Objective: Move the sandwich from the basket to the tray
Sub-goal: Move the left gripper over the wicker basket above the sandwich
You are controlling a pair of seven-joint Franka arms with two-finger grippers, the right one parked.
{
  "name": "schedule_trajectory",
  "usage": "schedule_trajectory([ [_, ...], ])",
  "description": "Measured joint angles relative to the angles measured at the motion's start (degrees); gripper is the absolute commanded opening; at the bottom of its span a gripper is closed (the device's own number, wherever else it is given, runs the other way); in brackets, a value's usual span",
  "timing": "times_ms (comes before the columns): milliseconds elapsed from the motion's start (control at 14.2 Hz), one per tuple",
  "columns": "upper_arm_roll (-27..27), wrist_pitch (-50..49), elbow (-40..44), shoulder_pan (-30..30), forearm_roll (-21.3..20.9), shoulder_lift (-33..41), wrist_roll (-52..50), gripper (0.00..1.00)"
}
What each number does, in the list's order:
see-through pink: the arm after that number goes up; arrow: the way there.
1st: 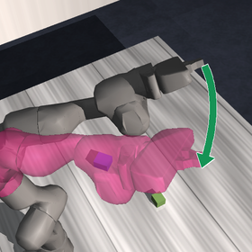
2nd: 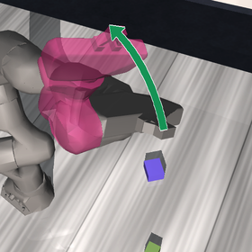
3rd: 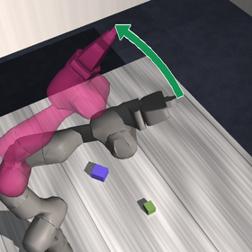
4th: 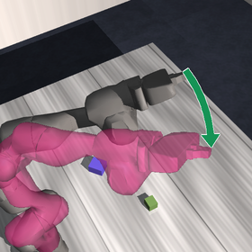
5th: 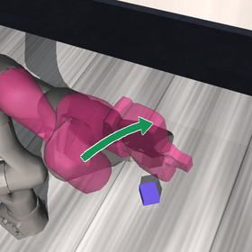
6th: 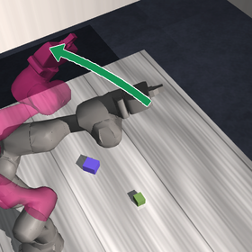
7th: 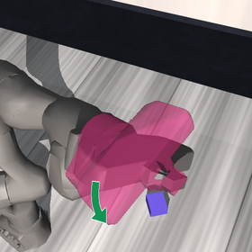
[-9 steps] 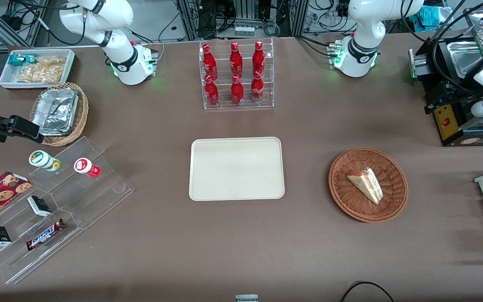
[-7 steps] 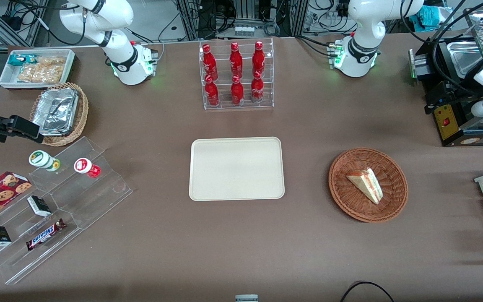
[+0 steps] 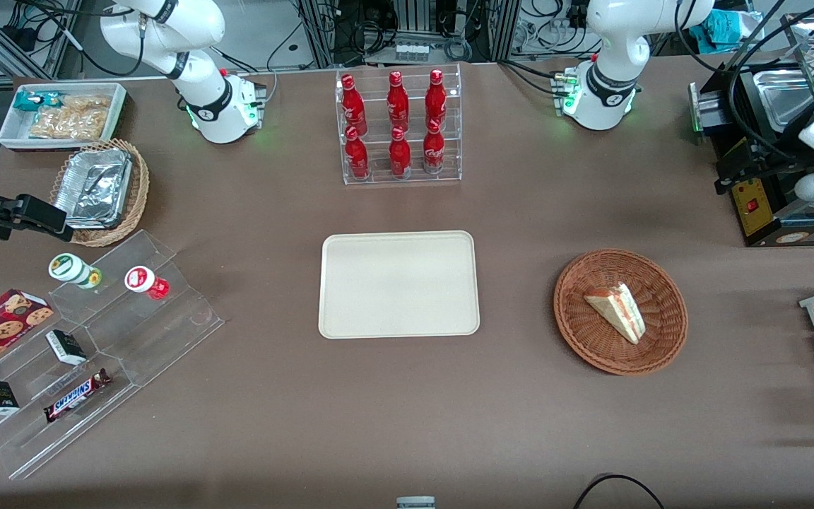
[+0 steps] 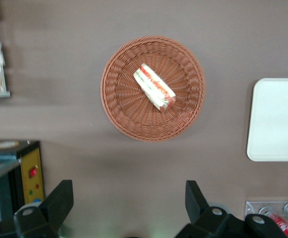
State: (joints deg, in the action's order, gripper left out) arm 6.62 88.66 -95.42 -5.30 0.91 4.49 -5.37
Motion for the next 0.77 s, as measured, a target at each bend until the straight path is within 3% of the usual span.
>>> schedule_trajectory([
  [352,-0.13,0.46,-3.57,-0.58,-0.01,-7.2,-16.69,1.0],
  [775,0.44,10.11,-4.63,-0.33,-0.95,-19.3,-35.89,1.0],
])
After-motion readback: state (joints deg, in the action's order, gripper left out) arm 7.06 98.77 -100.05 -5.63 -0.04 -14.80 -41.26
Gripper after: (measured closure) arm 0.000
